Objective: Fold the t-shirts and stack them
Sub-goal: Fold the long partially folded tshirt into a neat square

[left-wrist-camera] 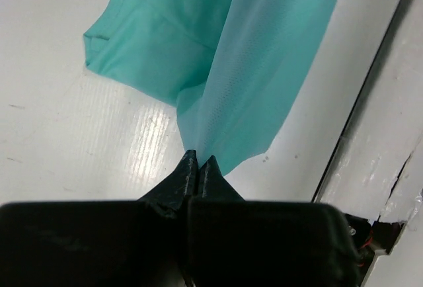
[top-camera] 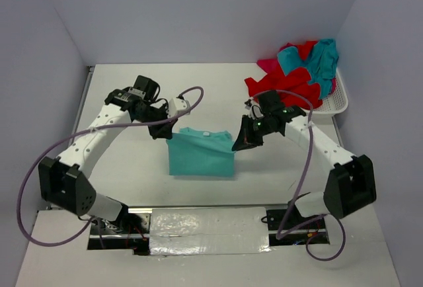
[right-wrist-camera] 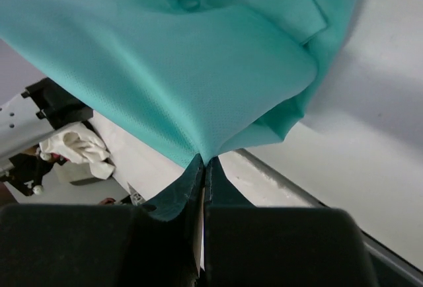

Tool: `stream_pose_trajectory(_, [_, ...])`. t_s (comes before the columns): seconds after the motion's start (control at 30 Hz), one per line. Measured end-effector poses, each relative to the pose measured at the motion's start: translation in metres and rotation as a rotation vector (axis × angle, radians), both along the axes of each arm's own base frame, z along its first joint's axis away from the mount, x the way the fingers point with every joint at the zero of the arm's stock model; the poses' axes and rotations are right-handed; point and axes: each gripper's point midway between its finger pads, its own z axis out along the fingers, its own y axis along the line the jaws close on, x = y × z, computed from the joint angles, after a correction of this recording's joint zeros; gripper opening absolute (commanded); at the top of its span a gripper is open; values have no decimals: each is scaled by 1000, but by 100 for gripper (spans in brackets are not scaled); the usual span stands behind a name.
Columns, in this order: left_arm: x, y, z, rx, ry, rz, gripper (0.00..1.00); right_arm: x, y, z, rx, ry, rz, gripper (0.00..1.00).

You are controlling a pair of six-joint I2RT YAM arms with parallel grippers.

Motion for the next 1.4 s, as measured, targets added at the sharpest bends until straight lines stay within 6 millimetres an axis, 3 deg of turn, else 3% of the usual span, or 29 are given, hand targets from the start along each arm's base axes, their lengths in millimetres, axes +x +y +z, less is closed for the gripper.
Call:
stream_pose_trajectory(0.23, [44,0,-32,6,76,88,0,52,0,-26,-26,55,-15,0])
stream_pose_trajectory(0.4, [81,-6,-51,2,67,137,1,90,-10,-45,-41,77,-66,0])
stream_pose_trajectory(0.43, [86,-6,-56,4,73,151,5,97,-11,-49,-44,81,-73,5])
stream_pose_trajectory(0.57, [102,-2,-79,24,89,186,37,119,-12,-66,-47,93,-85,29])
stream_pose_trajectory(0.63, [109,1,-91,42,101,212,44,126,-15,-79,-61,112,-96,43])
stream_pose_trajectory(0.67, [112,3,-96,52,103,220,56,130,-18,-85,-68,126,-107,45])
stream_pose_trajectory(0.7, [116,4,-102,64,105,228,59,133,-21,-92,-76,137,-115,52])
stream_pose_trajectory(0.73, [120,6,-108,76,107,239,60,138,-23,-97,-83,146,-126,54])
stream_pose_trajectory(0.8, [128,10,-114,93,110,267,75,149,-28,-106,-92,153,-144,57])
stream_pose_trajectory(0.87, [140,15,-116,99,100,303,76,163,-33,-106,-100,138,-167,57])
stream_pose_trajectory(0.97, [160,28,-104,96,66,383,76,190,-44,-92,-134,63,-205,56])
stream_pose_trajectory(1.03, [180,41,-87,71,24,460,73,208,-52,-75,-160,-22,-229,48])
stream_pose_trajectory(1.07, [191,47,-78,52,-1,497,67,212,-56,-67,-174,-60,-240,43])
stream_pose_trajectory(1.1, [200,54,-68,30,-26,534,63,212,-59,-58,-187,-92,-247,28])
stream_pose_trajectory(1.13, [206,61,-59,12,-46,568,52,210,-61,-51,-199,-127,-250,21])
stream_pose_trajectory(1.23, [201,68,-37,-20,-88,607,38,182,-57,-34,-208,-180,-242,5])
stream_pose_trajectory(1.33, [173,34,-24,-52,-99,523,16,146,-27,-27,-168,-198,-166,0])
stream_pose_trajectory(1.4, [153,0,-25,-76,-75,431,12,131,-1,-33,-121,-182,-103,0])
